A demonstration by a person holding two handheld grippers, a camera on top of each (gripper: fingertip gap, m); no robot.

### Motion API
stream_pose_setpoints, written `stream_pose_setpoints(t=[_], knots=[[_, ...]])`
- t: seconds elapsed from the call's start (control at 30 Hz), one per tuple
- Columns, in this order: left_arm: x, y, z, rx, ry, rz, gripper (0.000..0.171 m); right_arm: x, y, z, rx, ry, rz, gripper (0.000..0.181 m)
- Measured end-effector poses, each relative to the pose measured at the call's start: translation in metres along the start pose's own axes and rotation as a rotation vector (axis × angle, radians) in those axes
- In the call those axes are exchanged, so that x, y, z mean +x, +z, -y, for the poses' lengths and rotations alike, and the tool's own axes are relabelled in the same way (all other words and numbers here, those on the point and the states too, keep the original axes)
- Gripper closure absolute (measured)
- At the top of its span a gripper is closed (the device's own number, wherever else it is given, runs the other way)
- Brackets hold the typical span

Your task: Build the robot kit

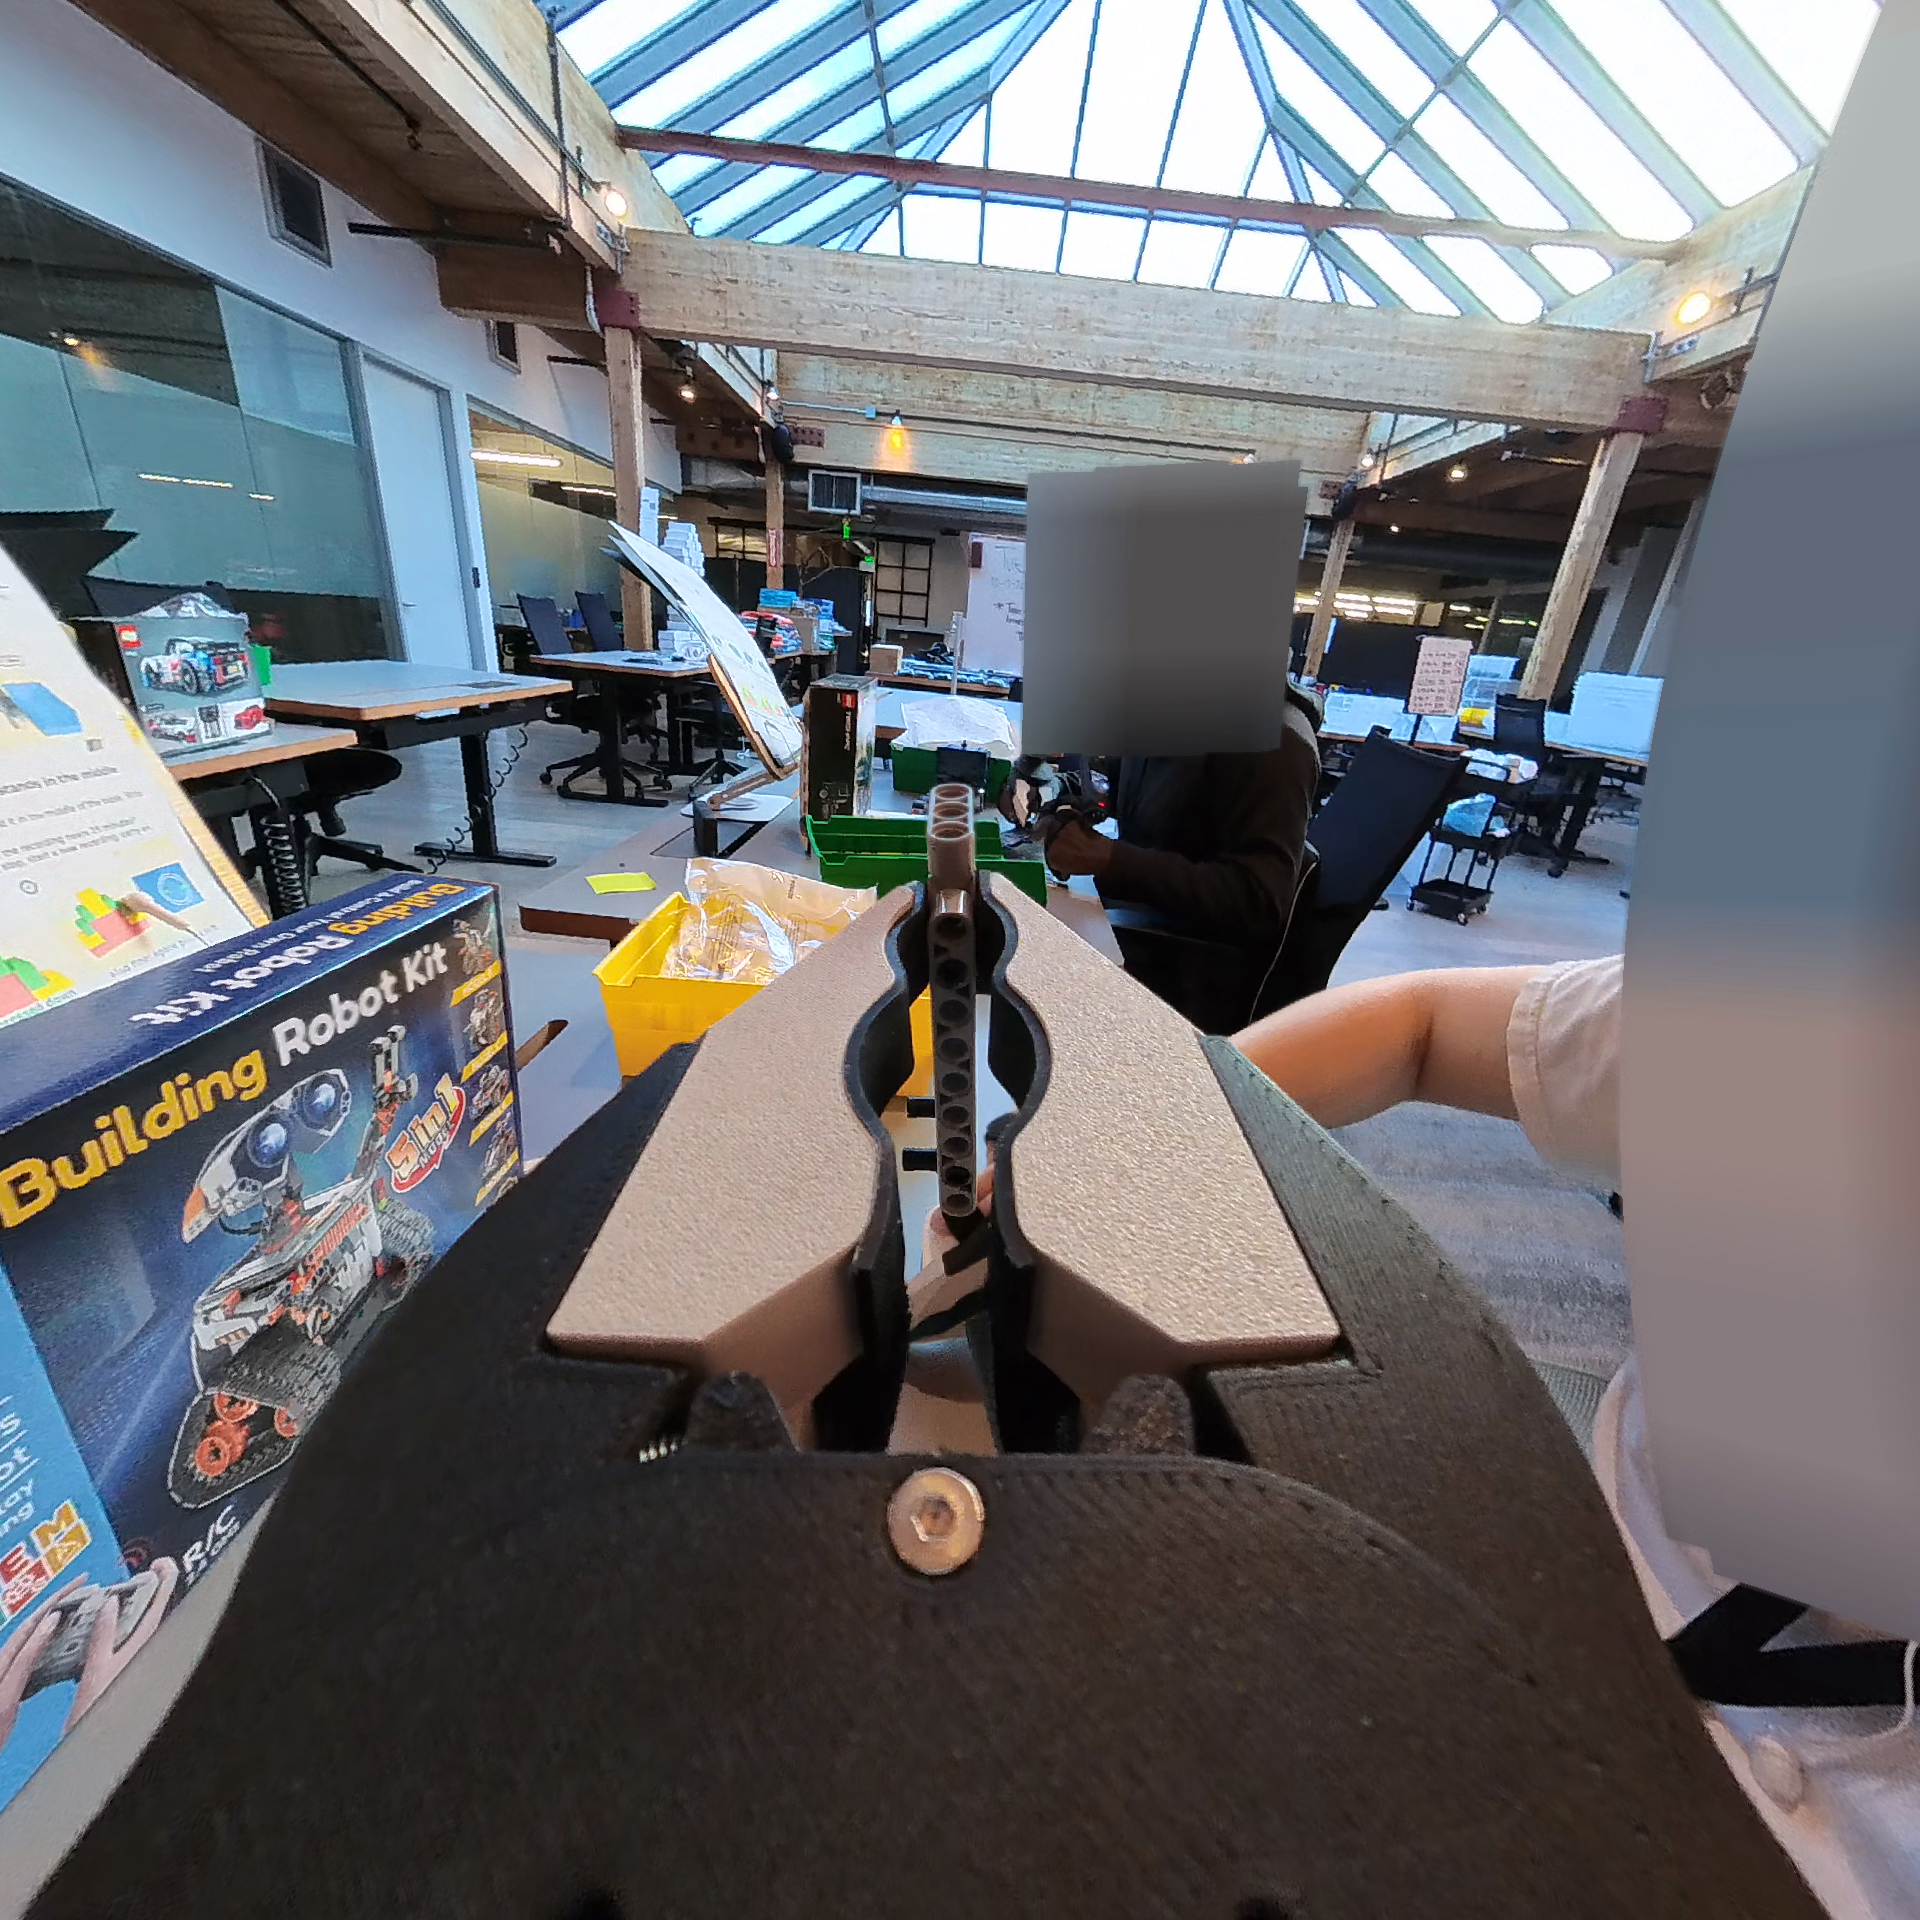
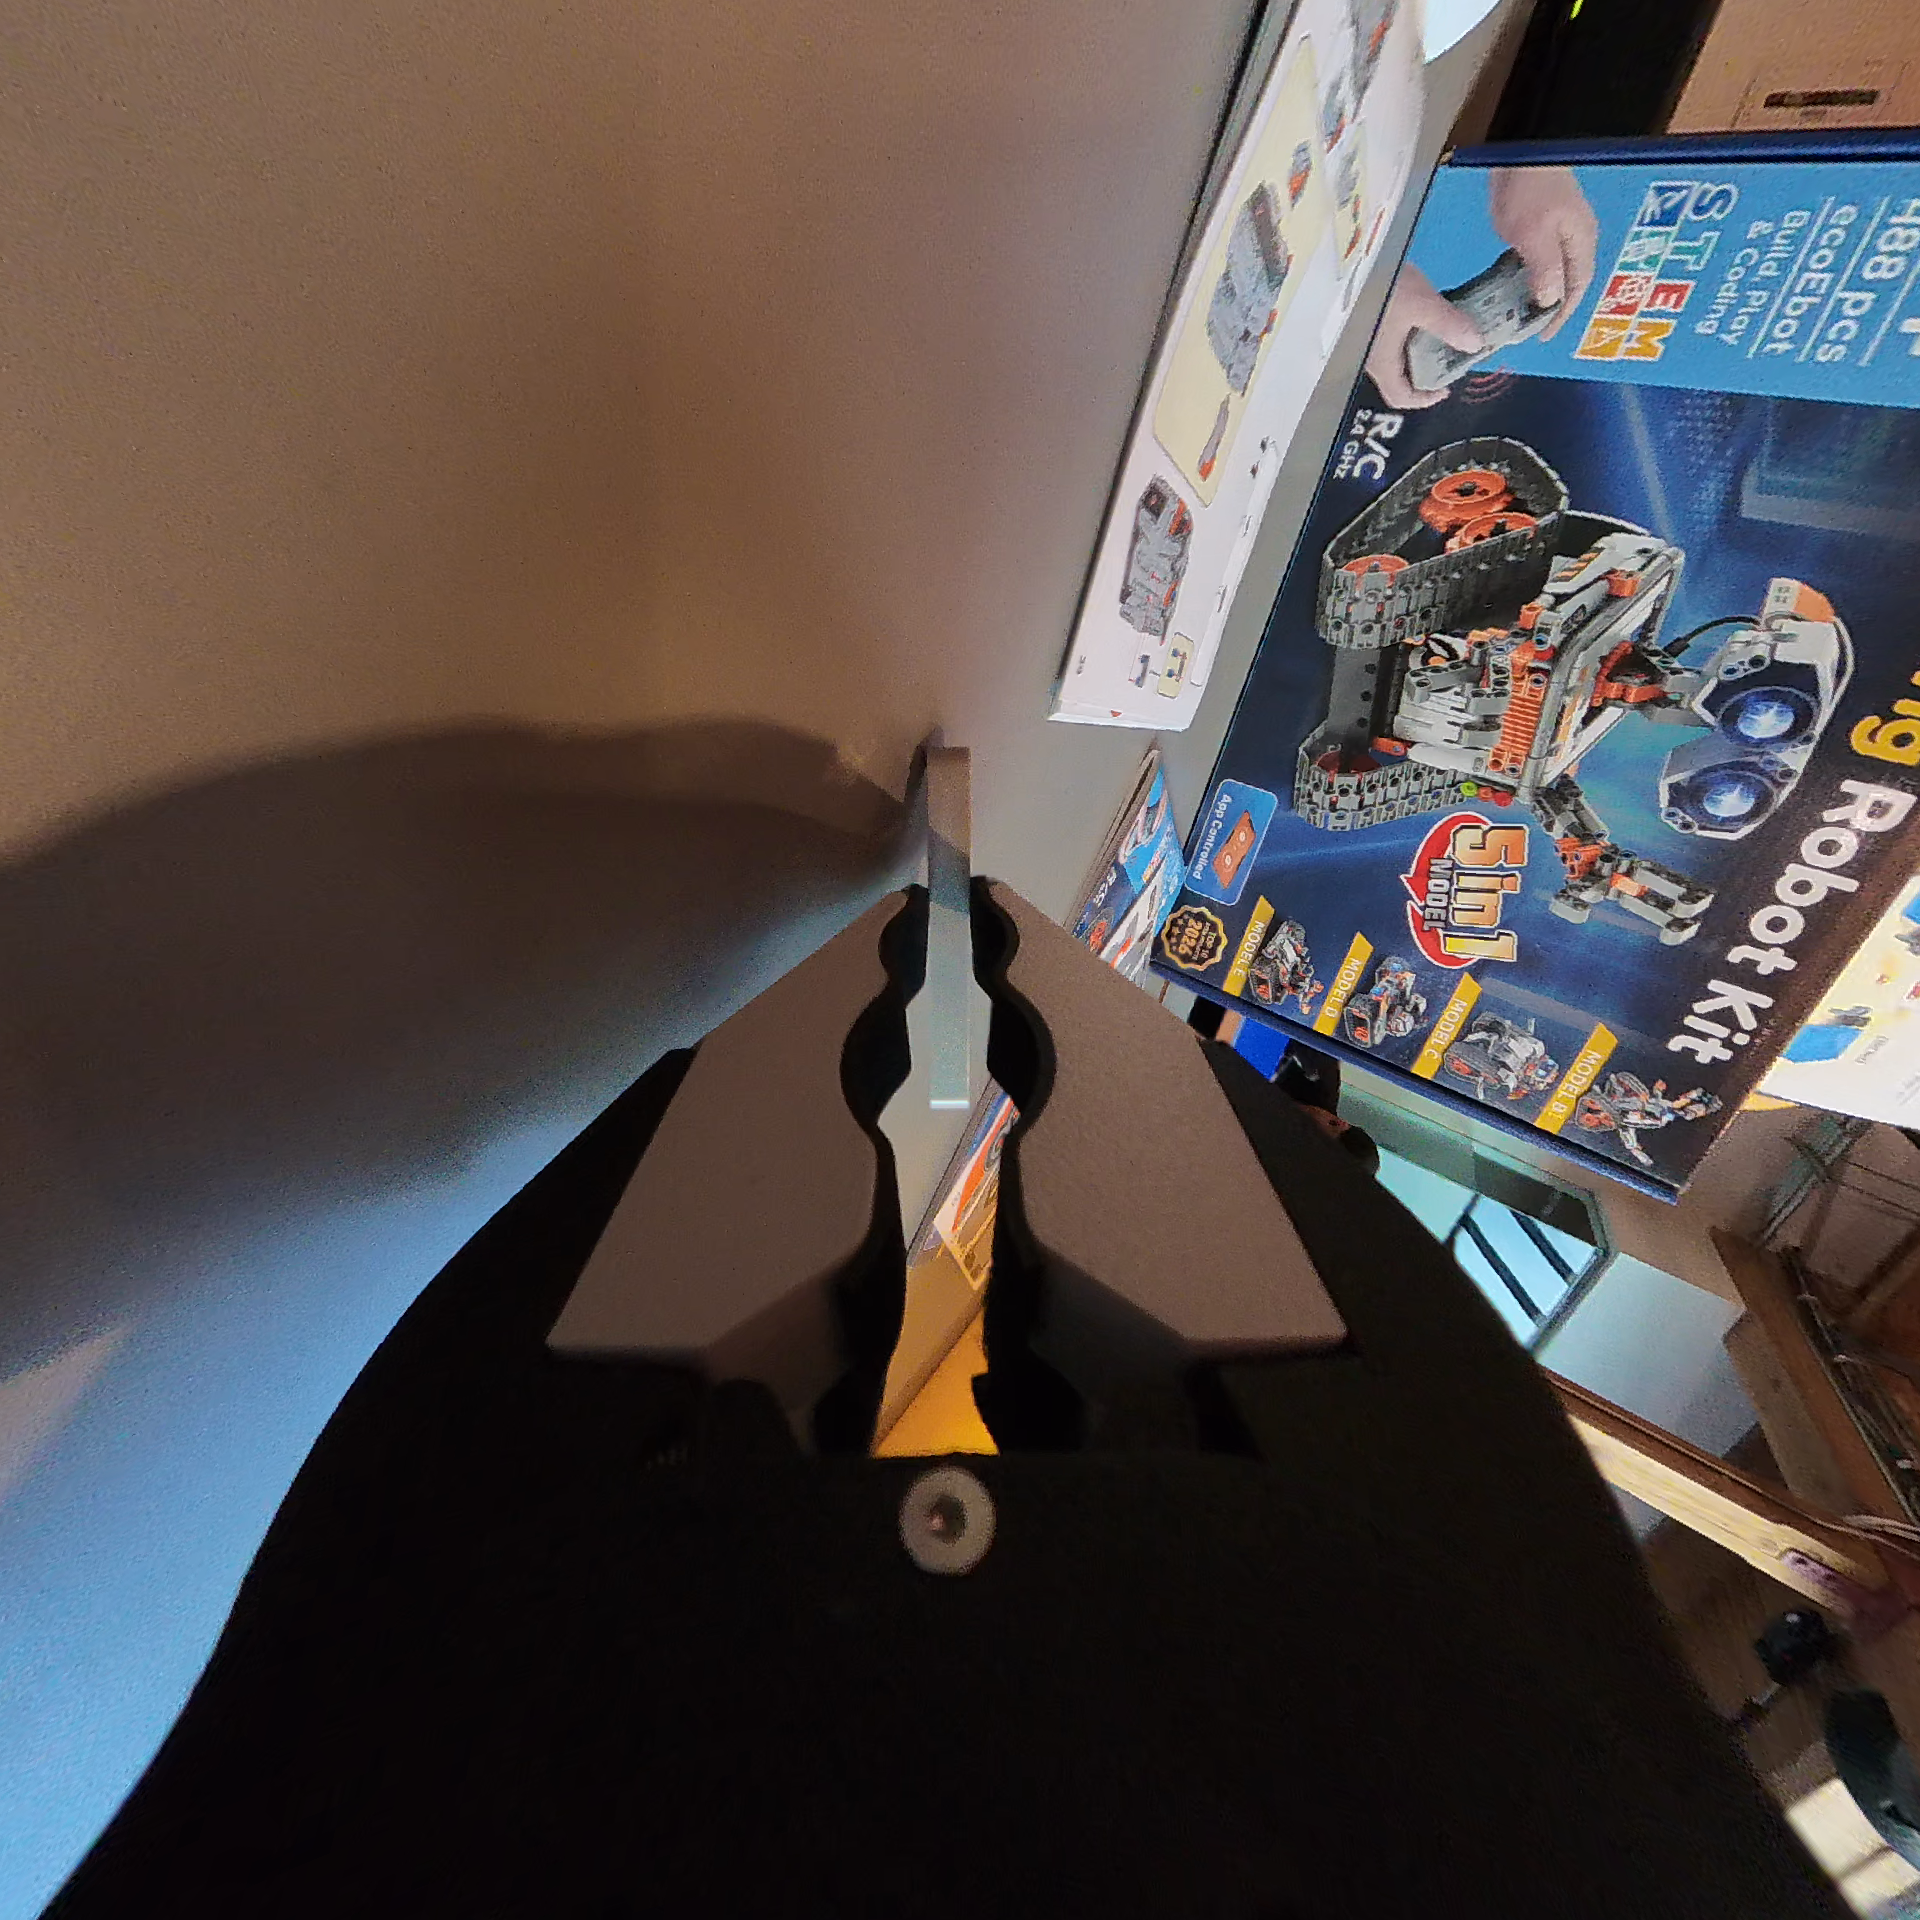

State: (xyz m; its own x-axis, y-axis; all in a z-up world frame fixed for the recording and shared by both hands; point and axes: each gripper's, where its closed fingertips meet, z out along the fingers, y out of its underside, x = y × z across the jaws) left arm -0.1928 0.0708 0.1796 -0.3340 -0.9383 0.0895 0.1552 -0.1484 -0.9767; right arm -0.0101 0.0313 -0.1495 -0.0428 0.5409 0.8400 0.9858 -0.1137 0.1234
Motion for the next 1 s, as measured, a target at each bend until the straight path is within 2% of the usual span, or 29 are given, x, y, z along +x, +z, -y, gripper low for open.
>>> stream_pose_setpoints(t=[0.4, 1.0], knots=[[-0.001, -0.012, 0.009, 0.041, -0.018, 0.007, 0.167, -0.006, -0.002, 0.001, 0.003, -0.043, 0.015, 0.173], [0.0, -0.016, 0.013, 0.047, -0.008, 0.031, 0.167, -0.02, -0.016, 0.0, 0.005, 0.093, 0.312, 0.173]])
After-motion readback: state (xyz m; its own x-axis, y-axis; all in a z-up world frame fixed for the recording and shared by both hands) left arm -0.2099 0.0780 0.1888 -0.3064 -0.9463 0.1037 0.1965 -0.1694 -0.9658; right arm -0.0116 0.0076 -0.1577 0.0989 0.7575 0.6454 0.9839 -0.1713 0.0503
